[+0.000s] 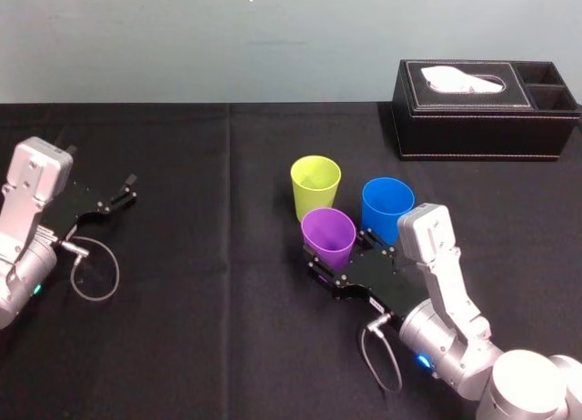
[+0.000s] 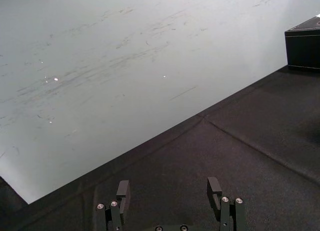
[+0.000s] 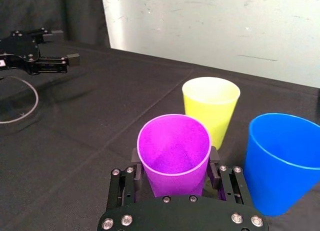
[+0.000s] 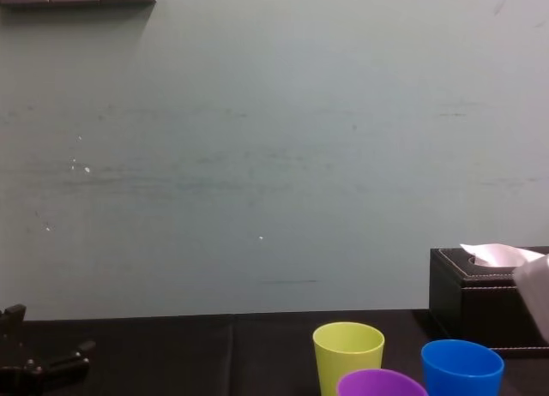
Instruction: Stack the three plastic cups sequentially using one hand.
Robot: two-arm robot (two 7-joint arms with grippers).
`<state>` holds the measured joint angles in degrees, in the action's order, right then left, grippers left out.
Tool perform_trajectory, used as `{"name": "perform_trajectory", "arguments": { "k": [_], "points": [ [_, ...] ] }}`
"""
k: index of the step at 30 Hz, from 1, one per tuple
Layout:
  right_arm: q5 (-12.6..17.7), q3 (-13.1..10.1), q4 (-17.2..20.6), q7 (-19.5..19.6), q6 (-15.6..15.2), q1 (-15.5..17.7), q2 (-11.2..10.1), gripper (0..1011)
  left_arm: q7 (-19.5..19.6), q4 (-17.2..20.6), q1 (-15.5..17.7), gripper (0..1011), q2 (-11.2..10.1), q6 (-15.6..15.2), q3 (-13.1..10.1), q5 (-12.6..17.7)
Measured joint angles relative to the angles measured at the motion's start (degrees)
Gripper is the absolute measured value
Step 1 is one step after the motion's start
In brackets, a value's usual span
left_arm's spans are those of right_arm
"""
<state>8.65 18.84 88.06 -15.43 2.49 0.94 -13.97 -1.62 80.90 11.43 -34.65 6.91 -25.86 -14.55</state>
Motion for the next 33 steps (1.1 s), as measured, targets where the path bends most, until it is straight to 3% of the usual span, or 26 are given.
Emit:
{"name": "perform_trajectory", "arguments": {
  "k": [9,20,26,33],
  "points": [
    [5.0,-2.5,4.3,-3.1,-3.9,1.3,-2.4,733,0.0,0.0,0.0,1011,0.0,0.0,0.0,0.0],
    [10.1,-3.9,13.2,-4.9,-9.5,1.6,-6.3,733,0.0,0.0,0.0,1012,0.0,0.0,0.0,0.0],
    [11.0,-3.5,15.2,-4.5,-11.7,-0.9,-6.9,733,0.0,0.0,0.0,1011,0.0,0.0,0.0,0.0],
    [11.3,-1.9,14.1,-2.6,-14.7,-5.2,-5.9,733,0.0,0.0,0.0,1011,0.0,0.0,0.0,0.0]
  ]
}}
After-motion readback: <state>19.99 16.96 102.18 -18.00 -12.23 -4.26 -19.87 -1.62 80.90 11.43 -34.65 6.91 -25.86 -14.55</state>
